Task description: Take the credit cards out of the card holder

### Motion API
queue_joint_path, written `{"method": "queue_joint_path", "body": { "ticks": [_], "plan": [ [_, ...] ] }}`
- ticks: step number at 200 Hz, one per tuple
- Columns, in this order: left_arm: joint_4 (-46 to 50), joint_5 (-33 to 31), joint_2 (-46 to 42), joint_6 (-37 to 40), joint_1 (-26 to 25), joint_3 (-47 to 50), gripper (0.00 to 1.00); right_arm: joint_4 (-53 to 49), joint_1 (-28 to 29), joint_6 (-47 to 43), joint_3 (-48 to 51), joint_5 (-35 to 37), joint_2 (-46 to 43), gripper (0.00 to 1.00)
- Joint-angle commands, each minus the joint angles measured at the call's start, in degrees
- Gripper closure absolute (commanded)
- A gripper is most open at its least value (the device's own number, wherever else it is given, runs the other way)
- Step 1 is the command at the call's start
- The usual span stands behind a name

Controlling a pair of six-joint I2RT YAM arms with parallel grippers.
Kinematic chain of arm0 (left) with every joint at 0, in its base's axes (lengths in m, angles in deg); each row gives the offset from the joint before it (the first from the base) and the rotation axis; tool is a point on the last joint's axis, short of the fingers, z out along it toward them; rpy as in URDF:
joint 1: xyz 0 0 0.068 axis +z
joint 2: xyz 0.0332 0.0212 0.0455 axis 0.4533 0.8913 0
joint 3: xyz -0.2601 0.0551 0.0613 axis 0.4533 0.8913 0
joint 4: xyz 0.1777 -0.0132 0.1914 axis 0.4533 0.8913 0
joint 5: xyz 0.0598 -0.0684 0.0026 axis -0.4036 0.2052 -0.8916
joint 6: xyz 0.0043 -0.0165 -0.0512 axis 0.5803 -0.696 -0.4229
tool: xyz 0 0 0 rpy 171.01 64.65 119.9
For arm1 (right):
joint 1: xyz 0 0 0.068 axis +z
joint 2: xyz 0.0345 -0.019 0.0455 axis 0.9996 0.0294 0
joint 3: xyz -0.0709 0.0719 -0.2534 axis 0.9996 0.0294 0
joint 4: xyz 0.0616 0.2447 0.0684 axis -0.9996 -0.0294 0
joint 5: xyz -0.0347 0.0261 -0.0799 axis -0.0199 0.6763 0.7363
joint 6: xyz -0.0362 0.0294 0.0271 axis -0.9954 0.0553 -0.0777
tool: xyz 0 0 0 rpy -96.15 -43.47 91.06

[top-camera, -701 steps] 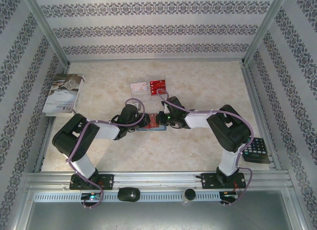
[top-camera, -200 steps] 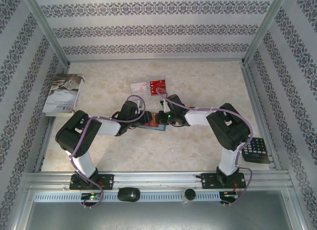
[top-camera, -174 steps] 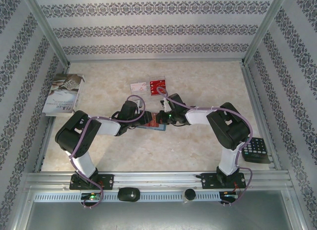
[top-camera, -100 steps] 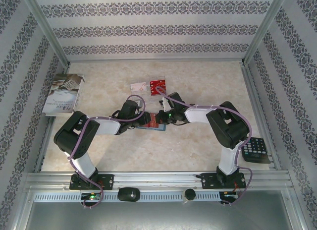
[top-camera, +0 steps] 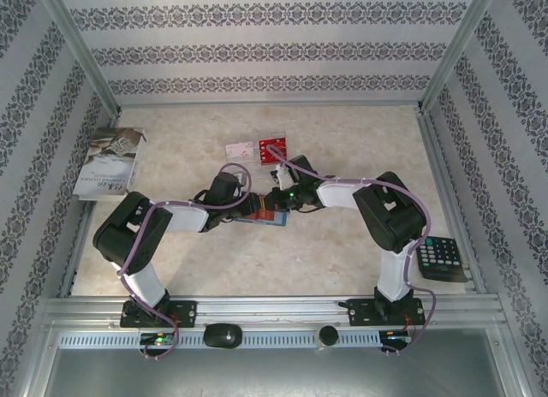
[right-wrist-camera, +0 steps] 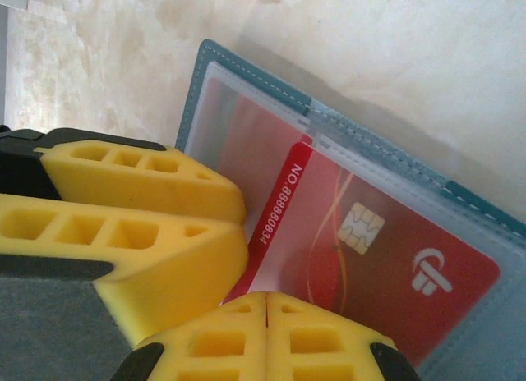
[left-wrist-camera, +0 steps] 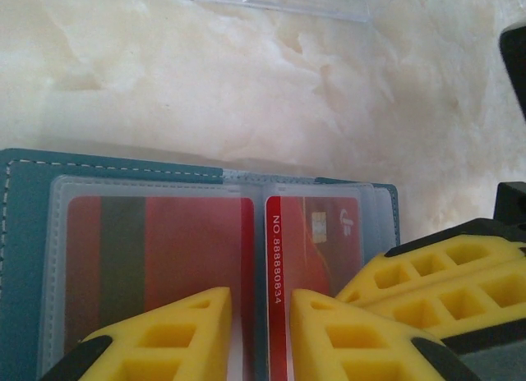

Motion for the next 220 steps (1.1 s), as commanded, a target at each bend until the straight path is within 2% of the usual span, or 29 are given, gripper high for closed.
{"method": "queue_joint_path", "body": {
  "ticks": [1, 51, 73, 91, 149, 220],
  "plan": [
    [2.38, -1.40, -0.95, -0.12, -0.35, 0.96, 0.74, 0.71, 0.20, -1.55, 0.86, 1.40, -1.79, 0.97],
    [1.07, -0.64, -1.07, -0.71, -0.34, 1.46, 0.71, 0.86, 0.32, 1.02, 4.23, 9.94, -9.04, 0.94],
    [0.75, -0.46, -1.19, -0.80, -0.34, 1.82, 0.71, -2.03, 0.37, 2.15, 4.86, 15.17, -9.11, 1.00],
    [-0.04, -0.17, -1.41, -1.06, -0.36, 2.37, 0.71, -3.88, 0.77, 1.86, 4.58, 17.87, -7.78, 1.00],
    [-3.45, 1.31, -2.22, -2.27, -0.38, 4.36, 0.69, -3.73, 2.28, 0.09, 1.16, 14.89, -1.04, 1.00],
    [-1.81, 0.09, -3.13, -1.72, -0.34, 4.15, 0.80, -3.24, 2.23, -0.32, 1.32, 13.84, 0.00, 1.00]
  ]
}}
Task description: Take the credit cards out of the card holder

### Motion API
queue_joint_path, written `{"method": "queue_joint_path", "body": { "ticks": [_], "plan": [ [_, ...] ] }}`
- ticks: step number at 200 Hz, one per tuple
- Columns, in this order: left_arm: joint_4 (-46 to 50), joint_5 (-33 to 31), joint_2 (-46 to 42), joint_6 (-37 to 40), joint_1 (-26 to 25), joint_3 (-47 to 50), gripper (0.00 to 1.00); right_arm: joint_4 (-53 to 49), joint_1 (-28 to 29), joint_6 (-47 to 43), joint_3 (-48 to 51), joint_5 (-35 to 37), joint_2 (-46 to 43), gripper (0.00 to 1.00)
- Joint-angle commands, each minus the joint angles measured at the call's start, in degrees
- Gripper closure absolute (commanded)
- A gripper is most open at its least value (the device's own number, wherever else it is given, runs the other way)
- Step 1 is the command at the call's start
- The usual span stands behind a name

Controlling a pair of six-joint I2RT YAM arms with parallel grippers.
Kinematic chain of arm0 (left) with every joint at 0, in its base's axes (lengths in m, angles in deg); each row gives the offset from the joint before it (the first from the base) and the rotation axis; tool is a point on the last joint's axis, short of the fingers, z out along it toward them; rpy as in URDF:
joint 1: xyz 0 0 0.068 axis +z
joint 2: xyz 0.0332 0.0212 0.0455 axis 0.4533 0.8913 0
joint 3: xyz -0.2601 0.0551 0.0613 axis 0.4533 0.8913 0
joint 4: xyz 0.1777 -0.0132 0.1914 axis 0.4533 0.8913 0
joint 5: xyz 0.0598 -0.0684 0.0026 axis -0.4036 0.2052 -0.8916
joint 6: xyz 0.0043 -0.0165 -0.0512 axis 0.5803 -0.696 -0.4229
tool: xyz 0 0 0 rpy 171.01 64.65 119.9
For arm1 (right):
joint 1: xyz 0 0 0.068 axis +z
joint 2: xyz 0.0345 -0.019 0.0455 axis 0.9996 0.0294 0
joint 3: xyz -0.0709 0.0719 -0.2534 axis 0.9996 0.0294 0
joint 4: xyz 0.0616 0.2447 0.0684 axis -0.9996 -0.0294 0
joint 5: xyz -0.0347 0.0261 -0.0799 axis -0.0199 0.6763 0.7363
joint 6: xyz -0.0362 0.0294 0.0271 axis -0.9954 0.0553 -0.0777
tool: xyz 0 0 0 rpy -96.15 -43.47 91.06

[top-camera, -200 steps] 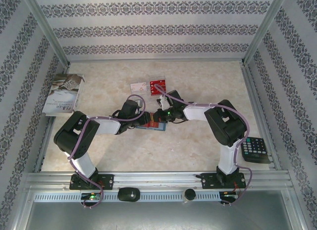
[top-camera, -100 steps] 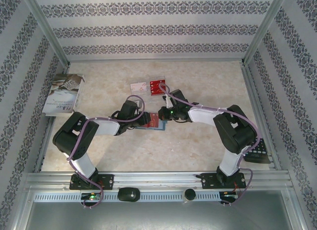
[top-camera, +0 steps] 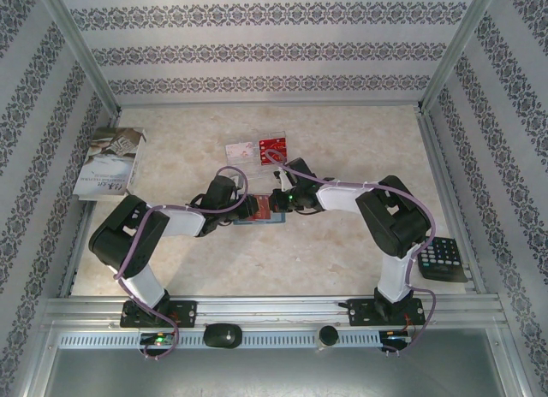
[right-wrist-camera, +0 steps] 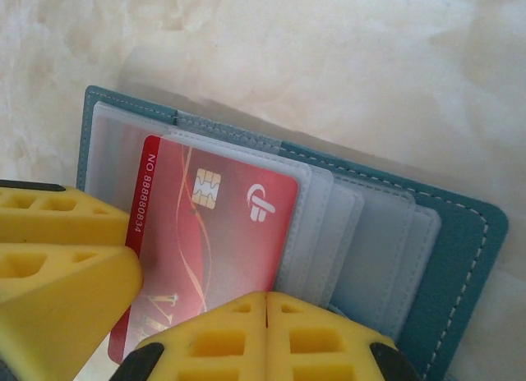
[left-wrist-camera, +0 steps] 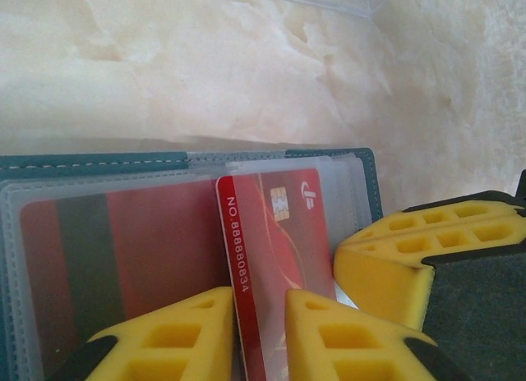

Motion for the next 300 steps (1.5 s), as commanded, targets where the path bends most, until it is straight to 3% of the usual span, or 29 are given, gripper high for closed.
{"method": "queue_joint_path", "body": {
  "ticks": [1, 46, 94, 114, 142, 164, 226, 300],
  "plan": [
    [1.05, -0.32, -1.07, 0.36, -0.38, 0.70, 0.80, -0.77, 0.06, -0.75, 0.26, 0.31, 2.39, 1.00],
    [-0.92, 0.47, 0.32, -0.24, -0.34, 1.27, 0.77, -0.63, 0.21, -0.32, 0.08, -0.13, 2.13, 1.00],
    [-1.22, -0.41, -0.66, -0.22, -0.38, 2.17, 1.00, -0.28, 0.14, 0.49, 0.25, 0.07, 0.93, 1.00],
    [-1.88, -0.44, -0.86, -0.49, -0.34, 2.55, 1.00, 0.16, 0.13, 0.91, 0.38, -0.04, -0.46, 1.00],
    [-2.70, -0.35, -1.82, -0.78, -0.40, 3.07, 1.00, 3.99, 0.20, 2.05, 3.10, 0.93, -5.39, 0.91],
    [-3.72, 0.17, -1.97, -1.13, -0.26, 3.36, 1.00, 4.67, 0.33, 3.52, 2.29, -1.01, -4.33, 0.84],
    [-3.99, 1.20, -1.73, -1.96, 0.69, 3.75, 1.00, 2.22, 0.24, 4.86, 2.95, 1.86, 2.76, 0.88],
    [-1.44, 1.31, -6.17, -1.16, 3.99, 6.46, 1.00, -0.43, -1.37, 4.95, 5.08, 7.29, 1.64, 0.96]
  ]
}}
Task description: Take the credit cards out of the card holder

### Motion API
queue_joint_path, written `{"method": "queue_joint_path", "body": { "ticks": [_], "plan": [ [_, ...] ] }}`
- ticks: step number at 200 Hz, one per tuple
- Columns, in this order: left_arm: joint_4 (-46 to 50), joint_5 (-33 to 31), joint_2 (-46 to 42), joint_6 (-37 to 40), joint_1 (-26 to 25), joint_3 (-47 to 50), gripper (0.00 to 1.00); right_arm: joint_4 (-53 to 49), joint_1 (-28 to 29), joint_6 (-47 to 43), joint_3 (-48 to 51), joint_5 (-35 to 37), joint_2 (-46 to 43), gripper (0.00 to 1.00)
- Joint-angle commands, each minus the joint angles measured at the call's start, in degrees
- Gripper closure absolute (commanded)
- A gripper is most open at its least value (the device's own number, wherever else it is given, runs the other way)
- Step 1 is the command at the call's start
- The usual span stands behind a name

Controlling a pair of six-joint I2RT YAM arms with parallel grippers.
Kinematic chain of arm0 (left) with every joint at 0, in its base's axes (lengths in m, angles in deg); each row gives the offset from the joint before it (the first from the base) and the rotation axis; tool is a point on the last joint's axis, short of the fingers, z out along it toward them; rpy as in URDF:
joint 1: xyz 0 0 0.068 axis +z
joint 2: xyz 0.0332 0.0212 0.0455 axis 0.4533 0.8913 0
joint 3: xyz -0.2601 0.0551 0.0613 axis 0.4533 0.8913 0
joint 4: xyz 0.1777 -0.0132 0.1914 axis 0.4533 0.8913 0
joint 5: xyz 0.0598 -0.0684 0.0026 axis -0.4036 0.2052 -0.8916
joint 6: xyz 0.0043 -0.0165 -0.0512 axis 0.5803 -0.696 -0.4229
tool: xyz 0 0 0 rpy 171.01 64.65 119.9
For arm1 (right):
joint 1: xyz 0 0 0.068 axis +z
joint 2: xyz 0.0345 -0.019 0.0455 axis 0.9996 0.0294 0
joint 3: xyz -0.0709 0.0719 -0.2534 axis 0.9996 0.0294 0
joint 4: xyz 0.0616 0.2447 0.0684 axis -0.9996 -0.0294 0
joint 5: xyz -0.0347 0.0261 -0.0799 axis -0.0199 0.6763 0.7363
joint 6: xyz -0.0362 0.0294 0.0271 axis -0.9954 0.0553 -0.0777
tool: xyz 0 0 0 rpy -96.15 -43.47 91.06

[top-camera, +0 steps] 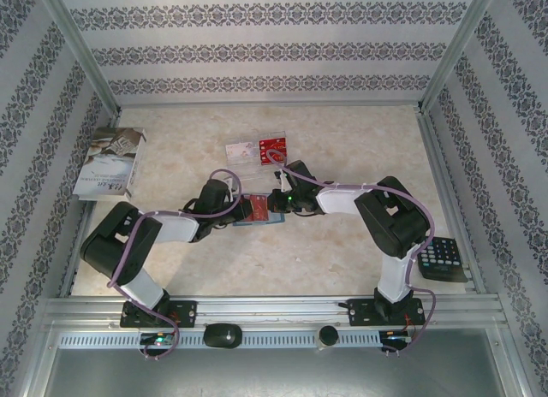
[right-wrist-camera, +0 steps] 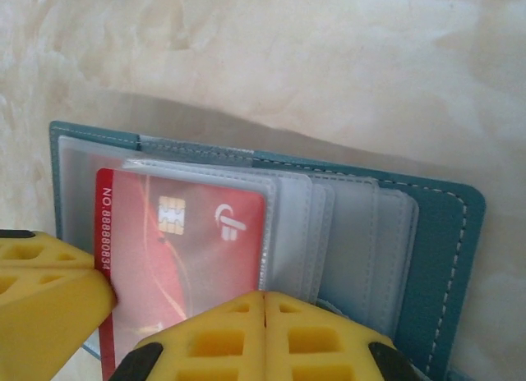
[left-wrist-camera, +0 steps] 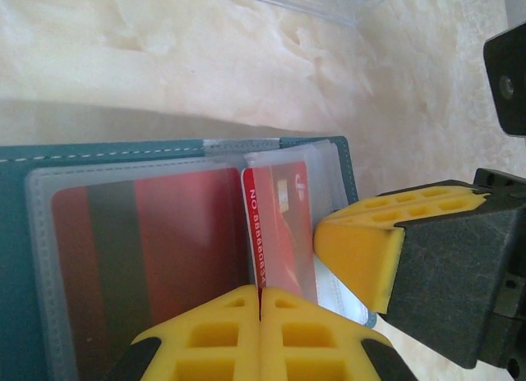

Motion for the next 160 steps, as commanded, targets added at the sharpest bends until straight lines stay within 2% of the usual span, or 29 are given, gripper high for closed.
{"method": "queue_joint_path", "body": {
  "ticks": [1, 43, 77, 108, 137, 160],
  "plan": [
    [1.67, -0.24, -2.02, 0.48, 2.45, 1.73, 1.00, -5.77, -1.48, 0.40, 2.72, 6.49, 1.62, 0.96],
    [2.33, 0.33, -3.21, 1.00, 3.36, 2.75, 1.00, -5.45, -1.69, 0.71, 2.73, 6.20, 1.27, 0.95],
    [0.39, 1.26, -1.19, 0.36, 3.44, 2.22, 1.00, 0.18, -0.68, -0.42, 4.64, 4.08, -3.69, 0.83],
    [0.10, 1.36, -2.55, 0.90, 3.77, 2.78, 1.00, -2.42, 0.35, -3.49, 2.84, 5.64, -8.10, 0.78],
    [-0.95, 1.22, -5.30, 1.24, 4.80, 4.81, 1.00, -2.98, 0.16, -3.09, 2.62, 6.00, -10.22, 0.77],
    [-5.41, 2.81, -6.74, 0.91, 5.51, 6.95, 1.00, 0.55, -0.13, -2.24, 3.34, 1.71, -10.87, 0.73]
  ]
}}
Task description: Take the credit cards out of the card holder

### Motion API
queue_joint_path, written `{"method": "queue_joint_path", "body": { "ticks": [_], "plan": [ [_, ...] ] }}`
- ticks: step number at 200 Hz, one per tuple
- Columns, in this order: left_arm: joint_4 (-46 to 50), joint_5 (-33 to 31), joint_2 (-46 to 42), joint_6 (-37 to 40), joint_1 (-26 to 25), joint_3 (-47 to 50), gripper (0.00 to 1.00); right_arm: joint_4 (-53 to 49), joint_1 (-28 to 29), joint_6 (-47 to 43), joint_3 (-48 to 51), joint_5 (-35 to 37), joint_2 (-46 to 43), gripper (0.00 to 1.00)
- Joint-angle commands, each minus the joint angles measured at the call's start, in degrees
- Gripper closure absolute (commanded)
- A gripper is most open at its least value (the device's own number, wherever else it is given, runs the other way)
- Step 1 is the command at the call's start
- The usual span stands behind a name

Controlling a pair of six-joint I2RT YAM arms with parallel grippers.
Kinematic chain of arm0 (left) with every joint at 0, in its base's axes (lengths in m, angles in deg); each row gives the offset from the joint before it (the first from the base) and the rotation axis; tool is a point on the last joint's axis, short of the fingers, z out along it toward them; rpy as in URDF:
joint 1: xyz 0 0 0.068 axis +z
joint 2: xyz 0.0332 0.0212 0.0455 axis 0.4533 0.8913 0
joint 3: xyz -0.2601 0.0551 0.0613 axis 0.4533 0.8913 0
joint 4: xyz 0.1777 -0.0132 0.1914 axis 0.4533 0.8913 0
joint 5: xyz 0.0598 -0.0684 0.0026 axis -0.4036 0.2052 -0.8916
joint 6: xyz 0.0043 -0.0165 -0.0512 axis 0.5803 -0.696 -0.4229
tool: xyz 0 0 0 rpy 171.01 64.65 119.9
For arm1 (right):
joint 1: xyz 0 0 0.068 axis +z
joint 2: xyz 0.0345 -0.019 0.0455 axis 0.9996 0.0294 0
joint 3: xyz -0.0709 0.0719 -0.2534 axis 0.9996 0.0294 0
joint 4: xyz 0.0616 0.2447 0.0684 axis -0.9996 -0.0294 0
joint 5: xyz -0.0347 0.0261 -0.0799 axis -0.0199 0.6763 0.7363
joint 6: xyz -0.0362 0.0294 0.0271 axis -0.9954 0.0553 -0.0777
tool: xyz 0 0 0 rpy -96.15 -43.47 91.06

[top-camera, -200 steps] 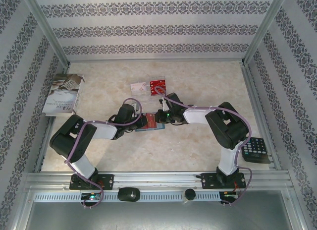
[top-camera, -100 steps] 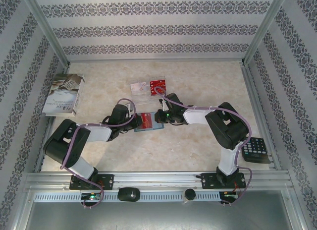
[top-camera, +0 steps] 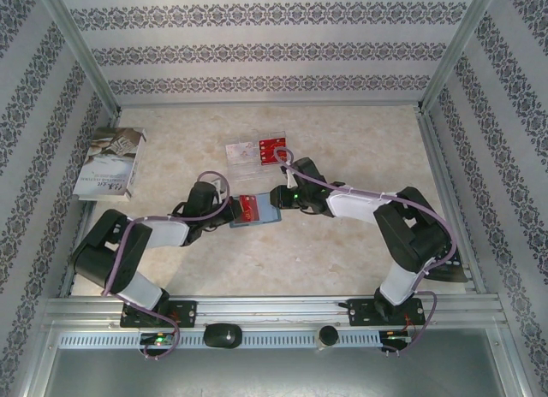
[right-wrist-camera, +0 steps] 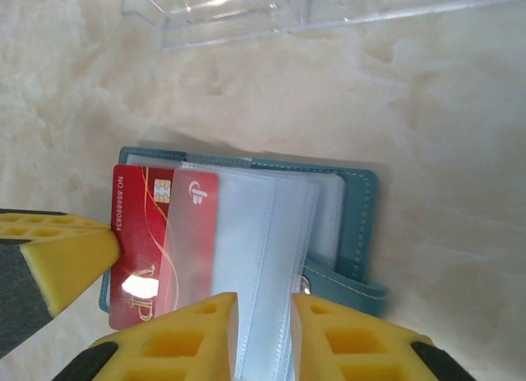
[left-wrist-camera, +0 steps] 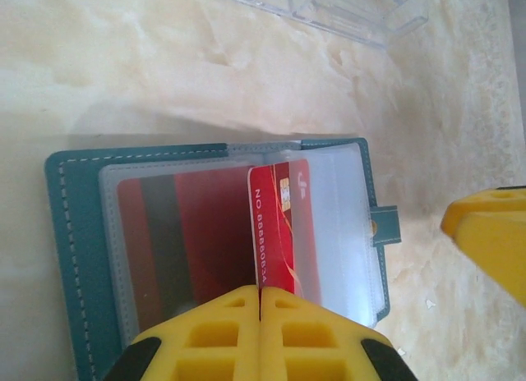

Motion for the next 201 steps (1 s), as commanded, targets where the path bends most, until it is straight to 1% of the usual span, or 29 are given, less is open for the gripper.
{"method": "queue_joint_path", "body": {
  "ticks": [1, 12, 25, 40, 57, 80, 104, 123, 141, 158, 181, 201],
  "plan": [
    [-5.25, 1.59, -2.12, 0.87, 1.23, 2.18, 1.00, 1.99, -0.10, -0.31, 0.28, -2.83, -1.50, 0.73],
    [-7.14, 2.04, -2.68, 0.63, 1.30, 2.93, 1.00, 3.28, -0.25, -0.21, -0.09, -5.89, -1.00, 0.70],
    [-8.41, 2.40, -3.07, 0.30, 1.53, 3.33, 1.00, 3.45, -0.33, 0.58, -0.63, -6.80, -0.40, 0.69],
    [-3.97, 1.67, -3.83, 0.58, 1.91, 2.23, 1.00, 3.25, -0.09, 0.69, -1.20, -7.43, 0.32, 0.69],
    [-2.48, 1.07, -4.48, 1.01, 2.13, 2.37, 1.00, 3.27, 0.90, -0.19, -2.08, -7.89, 1.63, 0.68],
    [-2.81, 1.36, -3.96, 0.80, 2.27, 2.54, 1.00, 3.75, 2.14, -0.13, -4.69, -9.41, 6.58, 0.69],
    [-2.52, 1.58, -3.50, 0.79, 2.33, 2.39, 1.00, 4.16, 2.24, 1.17, -7.03, -10.15, 11.16, 0.69],
    [-1.62, 1.29, -3.59, 1.09, 2.33, 2.34, 1.00, 1.84, 2.26, 1.36, -7.79, -7.54, 12.72, 0.71],
    [-0.78, 0.77, -3.77, 1.41, 2.57, 2.39, 1.00, -4.87, 2.03, 1.05, -8.95, -1.89, 13.55, 0.76],
    [-0.28, 0.71, -3.67, 1.58, 3.02, 2.35, 1.00, -6.93, 1.18, 1.38, -7.24, 2.09, 13.20, 0.79],
    [-0.66, 0.93, -3.22, 1.37, 3.66, 2.69, 1.00, -7.06, 0.08, 1.90, -3.84, 4.21, 11.20, 0.79],
    [-2.37, 1.67, -2.78, 0.94, 4.04, 3.02, 1.00, -6.95, -0.20, 1.88, -2.44, 4.31, 9.79, 0.79]
  ]
}}
